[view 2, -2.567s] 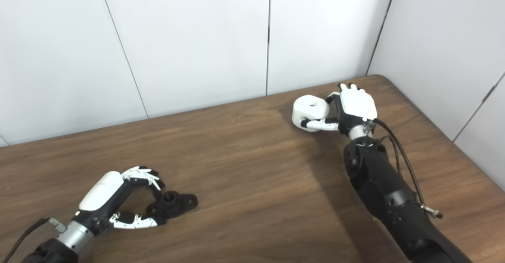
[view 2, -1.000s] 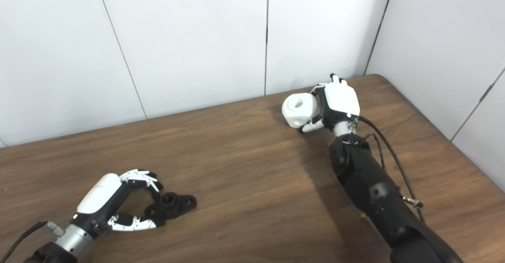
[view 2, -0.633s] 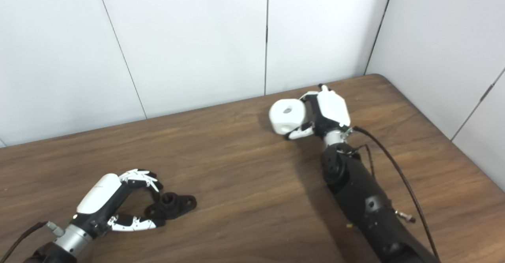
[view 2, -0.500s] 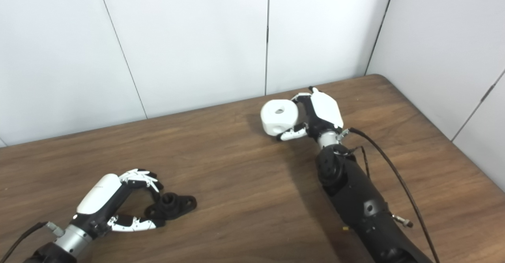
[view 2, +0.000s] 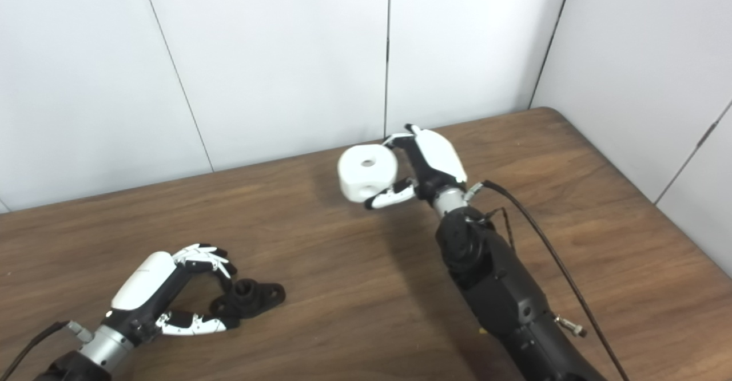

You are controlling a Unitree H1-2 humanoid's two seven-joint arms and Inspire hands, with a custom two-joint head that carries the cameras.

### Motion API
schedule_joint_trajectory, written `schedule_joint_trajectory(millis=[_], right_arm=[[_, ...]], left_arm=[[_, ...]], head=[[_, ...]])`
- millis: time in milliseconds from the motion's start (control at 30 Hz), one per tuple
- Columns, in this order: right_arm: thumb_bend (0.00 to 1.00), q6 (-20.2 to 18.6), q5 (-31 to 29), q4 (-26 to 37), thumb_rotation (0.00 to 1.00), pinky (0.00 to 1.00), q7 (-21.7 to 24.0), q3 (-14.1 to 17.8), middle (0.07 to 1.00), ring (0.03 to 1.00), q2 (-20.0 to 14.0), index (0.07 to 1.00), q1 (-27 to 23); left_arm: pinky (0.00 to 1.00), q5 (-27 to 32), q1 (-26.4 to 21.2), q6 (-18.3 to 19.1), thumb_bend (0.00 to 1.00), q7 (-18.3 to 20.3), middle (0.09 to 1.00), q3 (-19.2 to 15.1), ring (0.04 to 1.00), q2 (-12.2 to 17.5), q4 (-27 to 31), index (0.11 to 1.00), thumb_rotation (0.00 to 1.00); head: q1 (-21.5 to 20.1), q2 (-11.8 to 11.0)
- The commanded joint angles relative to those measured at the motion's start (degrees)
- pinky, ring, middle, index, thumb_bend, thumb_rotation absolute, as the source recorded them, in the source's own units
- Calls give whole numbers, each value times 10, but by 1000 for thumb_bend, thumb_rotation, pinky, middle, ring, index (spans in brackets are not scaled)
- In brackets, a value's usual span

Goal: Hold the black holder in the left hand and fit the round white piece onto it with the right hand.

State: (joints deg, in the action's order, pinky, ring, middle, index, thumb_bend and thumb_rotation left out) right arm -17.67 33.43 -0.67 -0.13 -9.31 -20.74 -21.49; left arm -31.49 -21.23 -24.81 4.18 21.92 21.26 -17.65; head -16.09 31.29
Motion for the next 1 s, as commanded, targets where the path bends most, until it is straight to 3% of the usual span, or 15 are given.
schedule_joint_trajectory(millis=[0,267,967], right_arm=[[522,4,12,34,153,1000,10,-6,804,969,-5,484,-14],[520,-2,10,80,155,1000,70,-37,819,980,15,484,-9],[522,-31,-7,168,154,1000,168,-66,803,968,86,483,-23]], left_arm=[[898,-26,6,5,522,11,672,12,823,3,-17,482,49],[934,-25,6,18,522,18,680,17,836,2,-9,482,50],[941,-40,6,39,523,8,679,30,838,-8,-10,482,52]], head=[[2,1],[12,14],[58,22]])
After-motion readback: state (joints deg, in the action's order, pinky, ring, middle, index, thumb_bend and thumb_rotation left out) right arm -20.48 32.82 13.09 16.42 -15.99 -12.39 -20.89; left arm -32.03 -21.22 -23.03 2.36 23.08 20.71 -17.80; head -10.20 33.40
